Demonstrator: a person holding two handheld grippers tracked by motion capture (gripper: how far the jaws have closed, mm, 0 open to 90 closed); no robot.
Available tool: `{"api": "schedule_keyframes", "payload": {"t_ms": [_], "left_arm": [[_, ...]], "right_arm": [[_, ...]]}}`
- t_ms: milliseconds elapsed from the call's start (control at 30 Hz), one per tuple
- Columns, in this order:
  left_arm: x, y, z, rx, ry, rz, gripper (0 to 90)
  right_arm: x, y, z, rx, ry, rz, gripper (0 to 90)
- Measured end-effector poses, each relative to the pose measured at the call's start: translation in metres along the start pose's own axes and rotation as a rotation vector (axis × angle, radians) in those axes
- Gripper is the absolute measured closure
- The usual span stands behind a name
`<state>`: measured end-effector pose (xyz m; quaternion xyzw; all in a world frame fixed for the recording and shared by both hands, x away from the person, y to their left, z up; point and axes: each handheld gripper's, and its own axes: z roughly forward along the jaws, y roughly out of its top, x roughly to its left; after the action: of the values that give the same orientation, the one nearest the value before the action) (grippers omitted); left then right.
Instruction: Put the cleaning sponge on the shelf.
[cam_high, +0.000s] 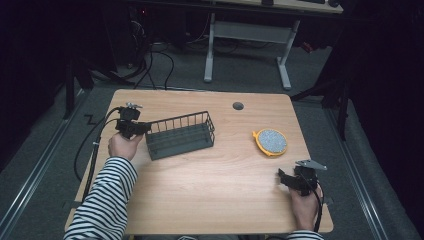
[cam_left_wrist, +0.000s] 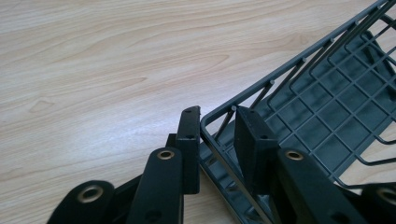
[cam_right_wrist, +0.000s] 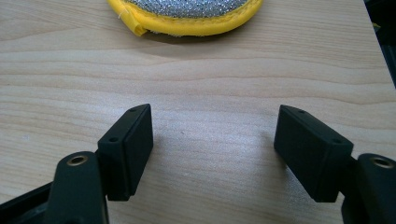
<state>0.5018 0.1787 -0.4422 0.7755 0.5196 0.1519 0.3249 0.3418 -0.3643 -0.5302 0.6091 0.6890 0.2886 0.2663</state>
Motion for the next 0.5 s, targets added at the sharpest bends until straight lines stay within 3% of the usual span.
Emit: {"api": "schedule_keyframes", "payload": {"t_ms": [167, 333, 500], "left_arm": [[-0.002, -0.005, -0.002, -0.013, -0.024, -0.03, 72.4], [-0.006, -0.006, -0.006, -0.009, -0.016, -0.018, 72.7], [-0.009, -0.01, -0.01, -0.014, -0.027, -0.036, 72.8]], "right_arm": [[0.0, 0.0, 0.0, 0.0, 0.0, 0.0, 28.3], [0.0, 0.0, 0.0, 0.0, 0.0, 0.0, 28.3], [0.0, 0.0, 0.0, 0.0, 0.0, 0.0, 28.3]]}}
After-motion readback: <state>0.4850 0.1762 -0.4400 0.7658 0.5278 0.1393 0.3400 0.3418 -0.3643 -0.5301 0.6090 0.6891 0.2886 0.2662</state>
